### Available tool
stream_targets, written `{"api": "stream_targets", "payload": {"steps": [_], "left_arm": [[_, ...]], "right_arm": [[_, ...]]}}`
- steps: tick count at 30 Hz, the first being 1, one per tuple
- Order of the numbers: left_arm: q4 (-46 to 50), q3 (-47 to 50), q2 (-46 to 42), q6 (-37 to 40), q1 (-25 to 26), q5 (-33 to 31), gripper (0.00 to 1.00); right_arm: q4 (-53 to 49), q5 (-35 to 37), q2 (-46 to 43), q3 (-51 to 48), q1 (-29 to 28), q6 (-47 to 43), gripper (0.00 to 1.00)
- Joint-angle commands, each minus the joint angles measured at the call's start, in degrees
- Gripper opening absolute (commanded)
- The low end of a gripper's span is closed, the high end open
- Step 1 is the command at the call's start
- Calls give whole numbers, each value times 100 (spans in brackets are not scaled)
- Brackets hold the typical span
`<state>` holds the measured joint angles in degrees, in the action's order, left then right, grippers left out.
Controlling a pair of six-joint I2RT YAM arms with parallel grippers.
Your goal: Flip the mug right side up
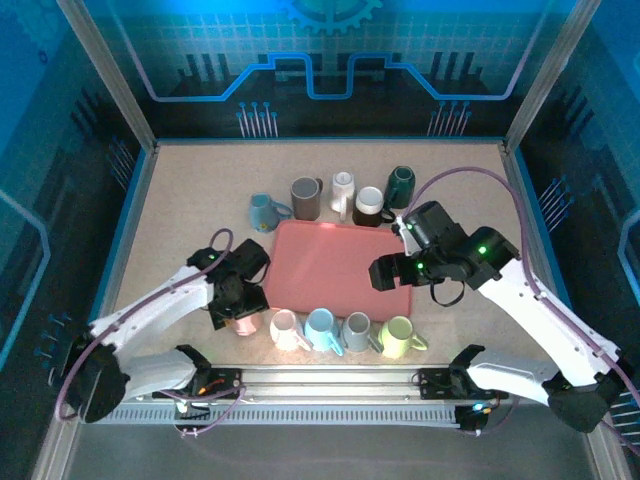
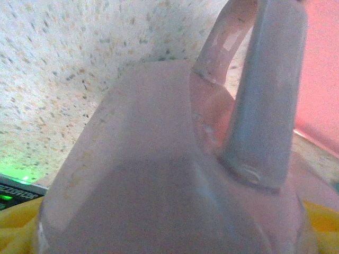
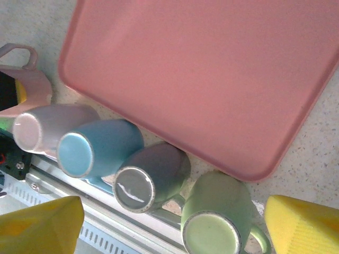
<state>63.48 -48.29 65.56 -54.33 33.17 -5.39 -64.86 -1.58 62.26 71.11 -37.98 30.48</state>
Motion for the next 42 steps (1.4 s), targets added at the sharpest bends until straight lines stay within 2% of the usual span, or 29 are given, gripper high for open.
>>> {"api": "stream_targets", "payload": {"steps": [1,6,10,13,14,17,19,22,25,28,33,36,42], "left_arm": [[604,-1073,-773,908,3,-496,53],[130,-2001,-1092,2520,89,-920,41],[-1195,-1946,-1322,3932,299,-925,37],[-2566,-1496,-1722,5088,517,-1024,36],[-3165,-1197,-1908,5714,565,-804,29],[-4385,-538,-2258,7355,655,-224,26],[-4952,-280,-2326,8056,665,-153,26],[-5588,-115,-2298,8907,666,-166,25],[-6384,26,-2302,9273,671,-164,26],[-6418,-49,-2227,9592,674,534,30],[-6657,-5,-2239,9572,674,864,29],[-6667,29,-2282,9660,674,1031,29],[-6681,56,-2250,10012,675,1136,25]], "right_arm": [[-127,-256,-24,699,3,-347,88],[-706,-1126,689,2025,168,-690,81],[-767,-1803,1157,2942,185,-519,78],[-793,-2180,1436,3424,229,-155,65],[-758,-2274,1500,3575,238,-19,62],[-816,-2333,1682,3940,296,187,60],[-867,-2497,1792,4149,345,317,61],[-966,-3406,2071,4348,574,849,62],[-883,-4518,2322,4196,669,1550,63],[268,-5288,2214,3574,584,2544,64],[1250,-5507,2064,2856,581,3458,65],[2364,-5592,1932,2342,552,4300,64],[3084,-5554,1930,1903,342,4859,56]]}}
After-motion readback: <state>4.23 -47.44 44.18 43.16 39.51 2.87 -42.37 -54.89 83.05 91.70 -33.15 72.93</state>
